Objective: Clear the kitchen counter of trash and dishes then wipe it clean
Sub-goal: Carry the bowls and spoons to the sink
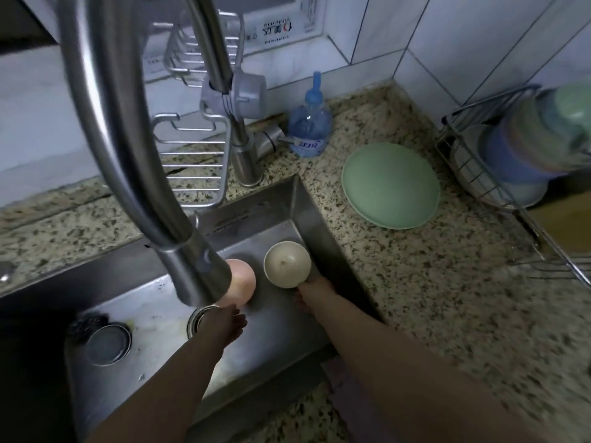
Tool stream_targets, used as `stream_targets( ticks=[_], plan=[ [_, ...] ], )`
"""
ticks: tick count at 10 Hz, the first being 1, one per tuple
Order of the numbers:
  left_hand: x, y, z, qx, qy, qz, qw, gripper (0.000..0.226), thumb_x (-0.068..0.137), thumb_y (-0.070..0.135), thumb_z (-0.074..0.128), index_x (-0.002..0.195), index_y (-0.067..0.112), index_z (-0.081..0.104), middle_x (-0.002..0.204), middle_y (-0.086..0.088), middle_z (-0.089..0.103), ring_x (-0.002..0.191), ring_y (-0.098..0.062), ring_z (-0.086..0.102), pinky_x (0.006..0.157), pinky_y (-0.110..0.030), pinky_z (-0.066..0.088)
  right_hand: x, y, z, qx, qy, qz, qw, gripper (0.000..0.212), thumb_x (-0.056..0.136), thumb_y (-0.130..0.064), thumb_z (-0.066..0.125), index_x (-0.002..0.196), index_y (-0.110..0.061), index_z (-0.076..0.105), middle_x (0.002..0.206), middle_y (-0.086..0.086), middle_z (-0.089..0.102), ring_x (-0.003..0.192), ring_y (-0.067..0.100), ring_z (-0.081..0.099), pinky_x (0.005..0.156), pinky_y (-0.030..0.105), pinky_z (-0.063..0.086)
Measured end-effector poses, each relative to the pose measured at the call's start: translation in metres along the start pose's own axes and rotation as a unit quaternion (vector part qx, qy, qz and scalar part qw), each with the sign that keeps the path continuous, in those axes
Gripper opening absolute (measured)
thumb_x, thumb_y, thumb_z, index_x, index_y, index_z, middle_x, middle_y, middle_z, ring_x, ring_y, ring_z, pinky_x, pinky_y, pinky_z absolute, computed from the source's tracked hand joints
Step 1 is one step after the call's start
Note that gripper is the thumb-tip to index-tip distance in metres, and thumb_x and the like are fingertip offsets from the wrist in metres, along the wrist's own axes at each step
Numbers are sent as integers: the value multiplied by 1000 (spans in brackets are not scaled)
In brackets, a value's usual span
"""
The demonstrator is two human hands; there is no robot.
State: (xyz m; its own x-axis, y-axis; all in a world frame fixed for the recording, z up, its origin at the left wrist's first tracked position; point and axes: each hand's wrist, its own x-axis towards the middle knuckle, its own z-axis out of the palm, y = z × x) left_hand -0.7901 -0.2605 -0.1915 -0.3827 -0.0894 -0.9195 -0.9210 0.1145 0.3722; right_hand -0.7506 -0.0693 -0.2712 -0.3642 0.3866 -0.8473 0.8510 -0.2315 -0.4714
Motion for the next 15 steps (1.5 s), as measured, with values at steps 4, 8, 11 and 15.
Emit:
stream_targets(
  ticks=[4,8,11,15],
  plan=[
    [-114,13,9,217,-146,156,953,26,92,26,61,71,12,67,50,2,59,46,-12,44,43,-20,32,-212,-27,-75,55,119,-210,969,17,72,-10,82,73,-24,72,84,5,72,84,20,67,84,32,54],
    [-210,-63,92,283,-288,209,891,4,90,9,68,91,9,72,88,-10,70,83,-22,64,78,-31,54,-342,76,-173,160,252,-188,936,13,88,-12,70,79,-18,65,76,5,65,69,18,64,61,25,51],
    [-295,-173,157,392,-350,198,828,24,94,13,63,71,12,59,40,3,56,33,-4,51,37,-13,41,-442,204,-250,288,345,-152,880,17,91,-12,67,104,-2,70,75,4,65,62,12,61,59,24,48],
    [-410,-379,197,557,-382,248,695,26,98,18,57,76,8,66,70,-4,61,51,-11,54,36,-16,38,-543,413,-313,431,414,-112,794,5,92,-9,65,97,-9,66,75,5,64,59,11,60,51,19,47]
  ],
)
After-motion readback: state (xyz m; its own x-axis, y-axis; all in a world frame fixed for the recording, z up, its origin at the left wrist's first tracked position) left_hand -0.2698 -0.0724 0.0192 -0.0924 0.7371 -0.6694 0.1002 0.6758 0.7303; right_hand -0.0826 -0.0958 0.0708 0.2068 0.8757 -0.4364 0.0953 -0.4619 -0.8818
